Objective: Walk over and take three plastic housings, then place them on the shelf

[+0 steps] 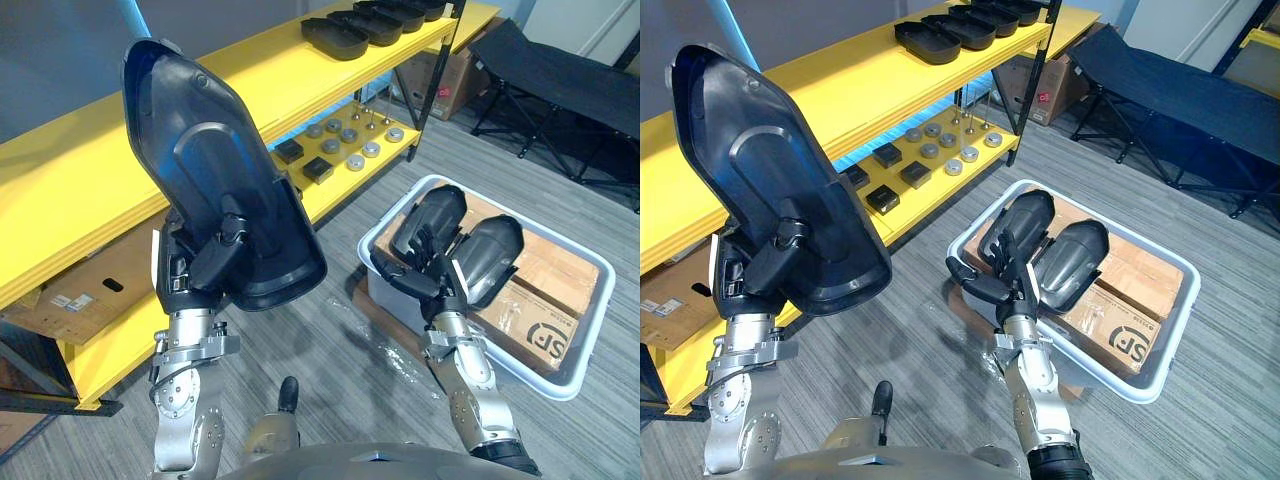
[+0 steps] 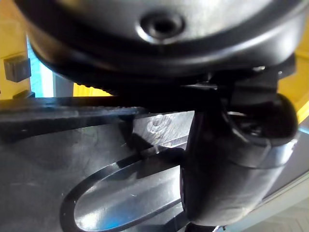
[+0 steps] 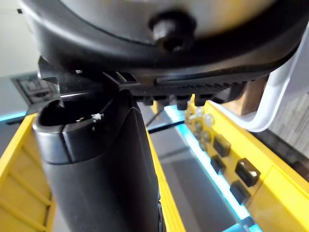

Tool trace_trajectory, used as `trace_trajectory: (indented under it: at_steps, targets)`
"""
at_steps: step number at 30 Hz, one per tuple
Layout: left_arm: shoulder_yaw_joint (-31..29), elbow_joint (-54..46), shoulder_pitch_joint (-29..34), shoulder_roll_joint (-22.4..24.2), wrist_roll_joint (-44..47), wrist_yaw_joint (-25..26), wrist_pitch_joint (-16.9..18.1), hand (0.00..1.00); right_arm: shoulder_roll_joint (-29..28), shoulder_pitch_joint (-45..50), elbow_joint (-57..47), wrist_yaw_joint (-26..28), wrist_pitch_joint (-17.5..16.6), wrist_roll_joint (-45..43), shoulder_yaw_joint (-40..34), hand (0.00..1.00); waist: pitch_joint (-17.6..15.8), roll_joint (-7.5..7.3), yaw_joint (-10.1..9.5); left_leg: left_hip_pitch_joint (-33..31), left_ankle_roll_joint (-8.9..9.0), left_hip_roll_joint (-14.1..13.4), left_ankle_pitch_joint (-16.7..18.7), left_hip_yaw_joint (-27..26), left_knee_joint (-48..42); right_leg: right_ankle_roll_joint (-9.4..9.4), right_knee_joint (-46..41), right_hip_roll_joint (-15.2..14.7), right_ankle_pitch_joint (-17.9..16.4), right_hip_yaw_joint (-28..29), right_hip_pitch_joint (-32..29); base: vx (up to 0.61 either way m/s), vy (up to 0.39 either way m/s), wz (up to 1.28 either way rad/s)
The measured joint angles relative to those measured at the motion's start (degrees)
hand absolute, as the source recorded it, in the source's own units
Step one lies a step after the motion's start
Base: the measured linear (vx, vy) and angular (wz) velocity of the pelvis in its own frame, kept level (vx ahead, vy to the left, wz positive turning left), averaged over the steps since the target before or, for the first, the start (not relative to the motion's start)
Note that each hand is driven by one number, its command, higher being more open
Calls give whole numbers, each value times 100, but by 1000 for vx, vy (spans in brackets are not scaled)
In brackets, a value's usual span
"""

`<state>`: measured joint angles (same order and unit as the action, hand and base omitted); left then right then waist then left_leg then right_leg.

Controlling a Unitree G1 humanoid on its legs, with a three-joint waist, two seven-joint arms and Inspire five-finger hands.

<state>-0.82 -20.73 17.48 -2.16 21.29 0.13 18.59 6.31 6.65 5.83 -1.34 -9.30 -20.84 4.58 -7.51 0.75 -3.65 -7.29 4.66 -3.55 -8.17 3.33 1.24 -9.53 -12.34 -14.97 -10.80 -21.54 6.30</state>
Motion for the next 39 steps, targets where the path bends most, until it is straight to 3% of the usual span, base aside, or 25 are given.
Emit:
trace_trajectory:
  at_steps: [3,6,8,9,11,12,13,15,16,17,18,20,21,23,25,26,28,29,30,31,32,33,35,39]
  targets:
    - [-14,-1,-1,2,9,75,-1,0,-51,-27,-1,-29,-1,-25,-2,100,-117,-18,-16,-332,-12,70,280,-9,-656,-33,-240,-109,-40,29,-119,-31,55,-2]
    - [-56,-2,114,20,15,147,-21,0,-146,-29,7,-45,-6,-26,34,100,-316,-16,-86,-690,-126,139,1072,-260,-1951,-179,-712,-344,-322,126,-55,-28,103,-3]
    - [-101,-2,132,18,14,155,-36,0,-188,-29,23,-56,-18,-29,44,100,-340,-59,-91,-823,-160,98,1330,-568,-2429,-207,-825,-506,-559,44,28,-11,166,26]
    - [-159,-19,132,20,15,155,-38,0,-187,-47,26,-62,-71,-42,43,100,-373,-107,-124,-1010,-387,31,1686,-839,-3330,-185,-869,-627,-664,11,135,32,198,30]
    - [-271,-20,141,2,4,179,-39,0,-217,-44,28,-91,-149,-87,67,100,-326,7,-180,-998,-488,15,2308,-1089,-3748,-115,-938,-655,-757,-48,337,138,227,22]
    - [-384,-22,134,27,3,232,-37,0,-213,-50,19,-147,-178,-85,136,100,-300,-68,-220,-962,-553,129,2483,-1096,-3824,136,-1383,-829,-610,74,251,204,205,20]
    - [-433,-22,129,40,20,272,-38,0,-204,-51,15,-176,-197,-83,202,100,-295,-82,-225,-953,-605,176,2516,-1087,-3824,312,-1720,-912,-415,150,65,206,231,26]
    - [-708,-110,145,-2,31,341,-38,0,-235,-68,10,-186,-236,-71,407,100,-294,-104,-282,-822,-784,256,2568,-1052,-3694,970,-2872,-1113,579,410,-614,238,257,22]
    - [-766,-144,156,-1,33,362,-37,0,-256,-74,3,-183,-236,-52,478,100,-290,-114,-272,-774,-837,287,2579,-1017,-3646,1028,-3131,-1140,753,507,-766,364,228,27]
    - [-933,-168,174,1,44,437,-37,0,-272,-77,-14,-145,-237,33,617,100,-295,-108,-255,-538,-906,341,2557,-933,-3434,951,-3745,-994,584,731,-1050,309,160,28]
    - [-966,-178,205,0,55,476,-36,0,-270,-77,-30,-121,-237,37,655,100,-298,-84,-256,-410,-911,355,2535,-892,-3296,866,-3805,-877,478,782,-1103,364,174,40]
    - [-987,-217,285,-14,72,564,-25,0,-253,-78,-223,-74,-240,43,675,100,-283,-49,-243,-100,-882,419,2393,-767,-2827,601,-3419,-526,130,731,-1251,251,97,38]
    - [-977,-237,277,-26,123,581,-23,0,-190,-118,-407,-58,-287,45,656,100,-274,-44,-236,20,-871,481,2310,-651,-2567,499,-2812,-295,7,730,-1360,238,44,54]
    - [-923,-238,230,-141,136,638,-24,0,-90,-220,-553,5,-428,92,493,100,-265,-45,-200,98,-862,577,2282,-440,-2403,491,-1944,-39,7,941,-1537,221,7,67]
    - [-755,-183,106,-303,128,757,-29,0,74,-288,-746,77,-497,141,84,100,-262,-38,-8,184,-859,722,2282,58,-2337,326,-1306,322,105,1868,-1749,235,-114,116]
    - [-722,-131,57,-322,136,769,-29,0,77,-253,-847,90,-499,139,-125,100,-259,-43,69,278,-823,786,2293,276,-2295,228,-1232,413,165,2171,-1731,216,-196,118]
    - [-705,-93,76,-327,141,772,-28,0,81,-199,-1061,107,-511,129,-522,100,-223,-86,101,523,-738,853,2331,571,-2180,117,-1067,423,239,2228,-1692,220,-291,94]
    - [-725,-93,112,-327,140,771,-26,0,121,-205,-1173,134,-539,16,-694,100,-118,-143,82,557,-620,855,2396,705,-2188,171,-714,435,397,2057,-1650,216,-331,88]
    - [-781,-94,112,-327,140,762,-21,0,182,-207,-1256,132,-571,-25,-748,100,-43,-229,80,554,-507,855,2460,734,-2210,273,-402,444,820,1905,-1574,199,-340,70]
    - [-828,-71,106,-297,141,729,-8,0,247,-218,-1290,132,-595,-30,-764,100,-7,-251,83,554,-427,830,2507,731,-2219,211,-301,439,788,1772,-1497,180,-314,65]
    - [-839,11,130,-164,174,684,-7,0,395,-280,-1293,125,-611,-30,-801,100,94,-74,81,440,-188,537,2560,607,-2239,310,22,612,906,1483,-1302,168,-285,74]
    - [-825,40,114,-139,221,610,-8,0,444,-298,-1310,102,-611,-25,-860,100,136,-32,125,354,-41,340,2555,273,-2198,376,296,657,961,1239,-1149,147,-246,106]
    - [-714,62,49,-43,294,246,-9,0,440,-243,-1301,-63,-605,-18,-1135,100,136,79,245,421,12,-160,2263,-584,-1787,450,579,764,986,749,-842,110,-220,102]
    - [-508,62,-34,-29,277,-35,-8,0,373,-101,-1303,-184,-604,32,-1363,100,141,87,232,664,-32,-89,1973,-737,-1303,480,775,709,1009,609,-628,58,-65,31]
